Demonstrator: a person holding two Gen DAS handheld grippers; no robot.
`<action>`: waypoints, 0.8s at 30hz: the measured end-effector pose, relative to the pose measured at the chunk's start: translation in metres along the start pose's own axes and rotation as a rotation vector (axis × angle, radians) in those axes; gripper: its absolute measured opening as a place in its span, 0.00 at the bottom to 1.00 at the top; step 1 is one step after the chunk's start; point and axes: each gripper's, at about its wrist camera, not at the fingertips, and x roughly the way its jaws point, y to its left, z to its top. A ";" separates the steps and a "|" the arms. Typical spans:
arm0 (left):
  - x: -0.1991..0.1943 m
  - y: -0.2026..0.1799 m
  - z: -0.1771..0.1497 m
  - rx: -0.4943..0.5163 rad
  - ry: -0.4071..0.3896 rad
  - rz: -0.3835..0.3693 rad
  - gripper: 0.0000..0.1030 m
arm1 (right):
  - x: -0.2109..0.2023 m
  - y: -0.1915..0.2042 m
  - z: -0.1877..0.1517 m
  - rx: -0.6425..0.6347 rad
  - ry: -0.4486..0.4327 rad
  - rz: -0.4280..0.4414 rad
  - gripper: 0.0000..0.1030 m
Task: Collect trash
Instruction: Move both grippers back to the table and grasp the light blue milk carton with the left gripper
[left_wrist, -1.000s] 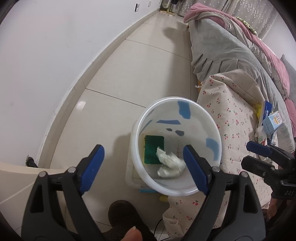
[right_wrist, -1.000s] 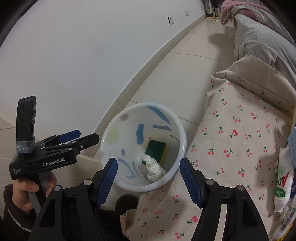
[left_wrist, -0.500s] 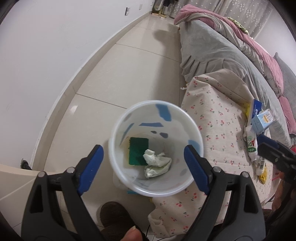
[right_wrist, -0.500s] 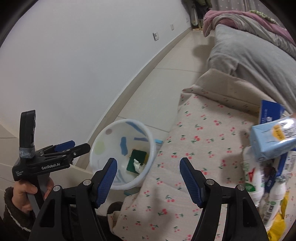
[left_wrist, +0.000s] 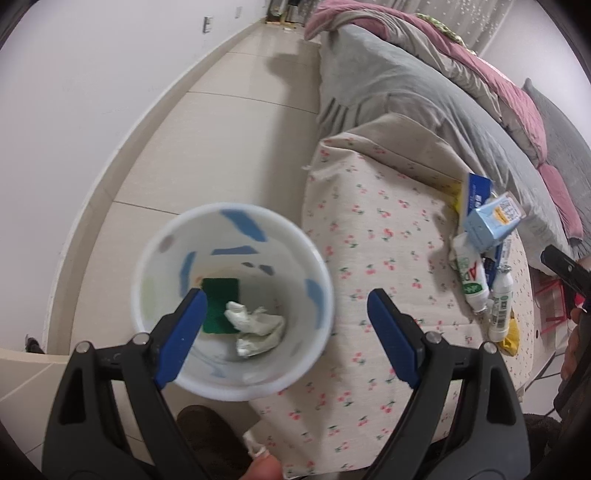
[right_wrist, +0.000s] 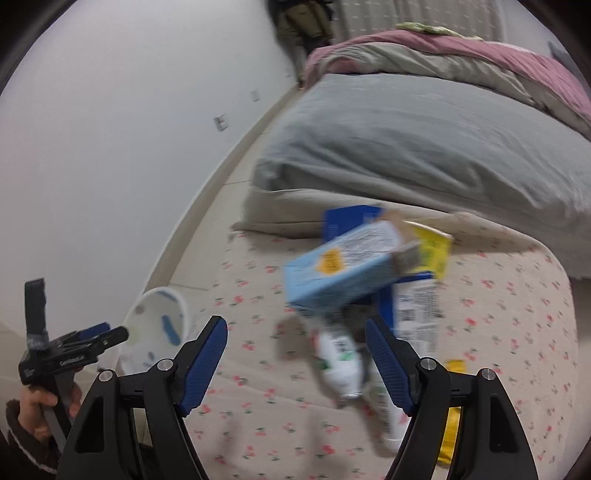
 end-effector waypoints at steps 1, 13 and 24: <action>0.001 -0.005 0.001 0.006 0.002 -0.003 0.86 | -0.001 -0.011 0.000 0.024 -0.001 -0.012 0.76; 0.017 -0.054 0.006 0.042 0.039 -0.042 0.86 | 0.021 -0.082 -0.005 0.143 0.097 -0.132 0.76; 0.026 -0.090 0.017 0.103 0.030 -0.070 0.86 | 0.067 -0.079 -0.001 0.111 0.188 -0.137 0.76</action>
